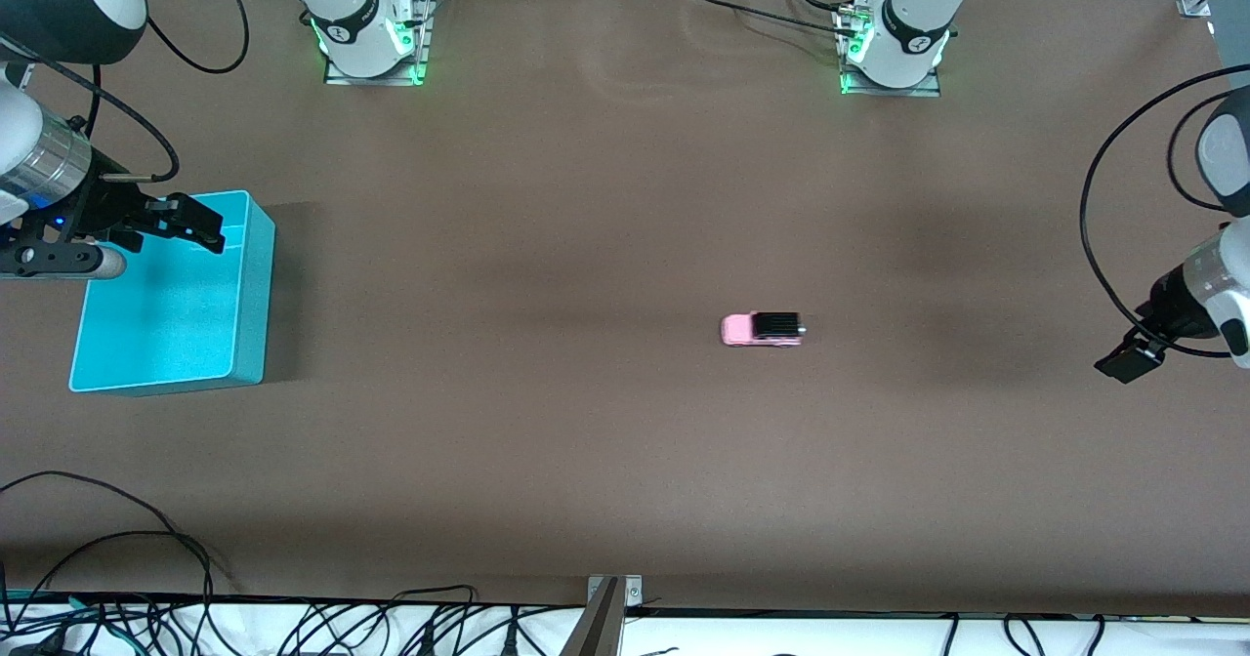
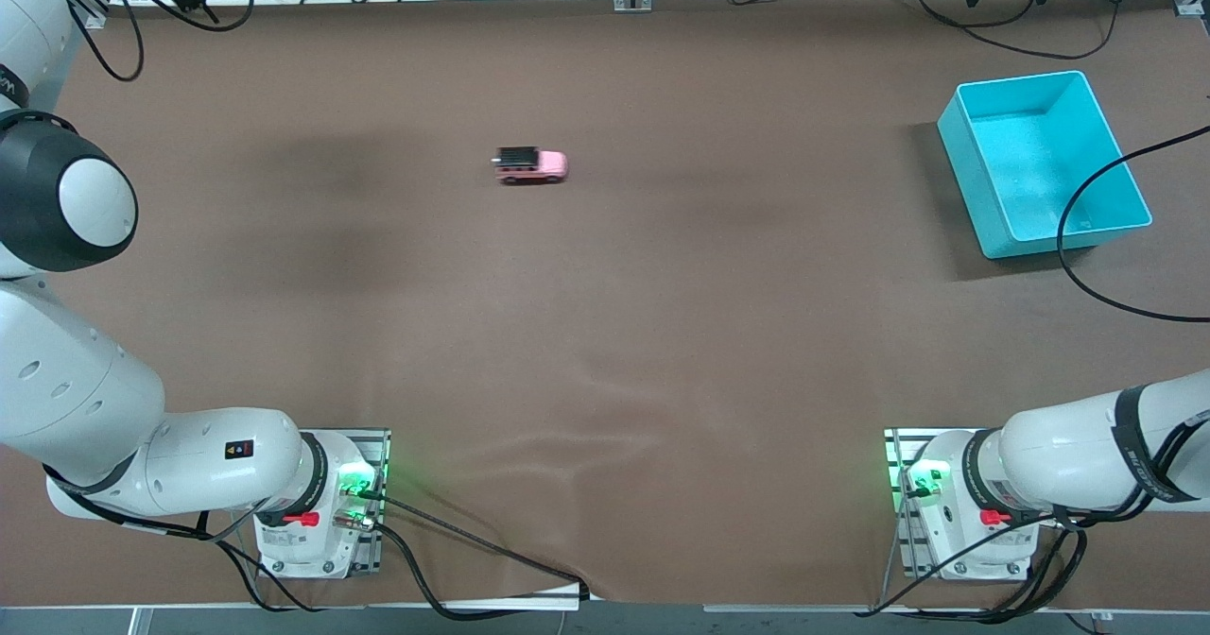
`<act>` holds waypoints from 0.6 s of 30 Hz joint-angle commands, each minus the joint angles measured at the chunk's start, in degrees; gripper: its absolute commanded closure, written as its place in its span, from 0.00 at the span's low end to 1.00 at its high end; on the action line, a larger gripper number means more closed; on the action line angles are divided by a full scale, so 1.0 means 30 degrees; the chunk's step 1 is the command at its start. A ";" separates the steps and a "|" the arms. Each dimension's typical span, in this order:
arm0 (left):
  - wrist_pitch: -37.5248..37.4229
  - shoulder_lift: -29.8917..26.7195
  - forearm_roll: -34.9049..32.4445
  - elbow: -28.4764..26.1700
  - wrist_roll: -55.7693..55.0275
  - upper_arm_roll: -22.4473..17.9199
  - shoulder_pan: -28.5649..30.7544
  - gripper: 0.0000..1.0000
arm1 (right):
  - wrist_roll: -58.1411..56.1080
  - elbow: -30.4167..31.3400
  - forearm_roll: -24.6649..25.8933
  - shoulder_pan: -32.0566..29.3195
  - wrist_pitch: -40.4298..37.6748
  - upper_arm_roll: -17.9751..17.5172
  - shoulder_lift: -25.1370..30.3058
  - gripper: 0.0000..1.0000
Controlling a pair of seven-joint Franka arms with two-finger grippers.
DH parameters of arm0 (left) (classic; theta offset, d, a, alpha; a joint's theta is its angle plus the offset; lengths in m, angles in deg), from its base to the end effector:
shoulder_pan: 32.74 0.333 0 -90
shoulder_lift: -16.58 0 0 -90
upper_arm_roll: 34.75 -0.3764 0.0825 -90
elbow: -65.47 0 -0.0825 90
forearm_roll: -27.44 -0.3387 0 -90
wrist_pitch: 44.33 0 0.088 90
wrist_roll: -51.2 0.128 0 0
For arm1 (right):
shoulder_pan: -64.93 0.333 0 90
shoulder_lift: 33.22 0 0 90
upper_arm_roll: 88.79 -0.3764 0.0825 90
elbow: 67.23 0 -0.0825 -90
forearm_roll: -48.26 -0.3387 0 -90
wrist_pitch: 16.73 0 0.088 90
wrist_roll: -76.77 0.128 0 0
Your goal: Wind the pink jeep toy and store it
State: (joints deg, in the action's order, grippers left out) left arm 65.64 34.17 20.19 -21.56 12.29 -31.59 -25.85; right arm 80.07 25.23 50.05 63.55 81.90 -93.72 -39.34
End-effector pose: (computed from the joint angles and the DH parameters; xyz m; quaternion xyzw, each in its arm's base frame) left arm 0.6381 0.0582 0.5427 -0.9354 -0.3467 -0.0604 0.0355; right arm 0.5567 0.0282 0.6018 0.9999 0.0043 0.0013 0.0108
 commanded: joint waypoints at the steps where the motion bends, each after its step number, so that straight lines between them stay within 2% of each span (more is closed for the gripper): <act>1: -0.0503 0.0231 -0.0308 0.1467 0.3499 0.0467 0.0019 0.00 | -0.0164 0.0089 0.0221 -0.0038 0.0170 -0.0055 0.0136 0.00; 12: -0.0590 -0.0500 0.1917 0.1674 1.1293 0.0907 0.0078 0.00 | -0.0164 0.0089 0.0221 -0.0067 0.0053 -0.0055 0.0165 0.00; 18: -0.0825 -0.1320 0.2561 0.1674 1.1943 0.1521 0.0048 0.00 | -0.0164 0.0089 0.0250 -0.0067 0.0111 -0.0055 0.0165 0.00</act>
State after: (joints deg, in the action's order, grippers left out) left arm 65.03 32.97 25.28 -16.73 44.72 -28.82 -25.86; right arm 80.07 25.23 50.05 63.54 81.91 -93.72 -39.34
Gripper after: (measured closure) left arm 0.000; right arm 0.000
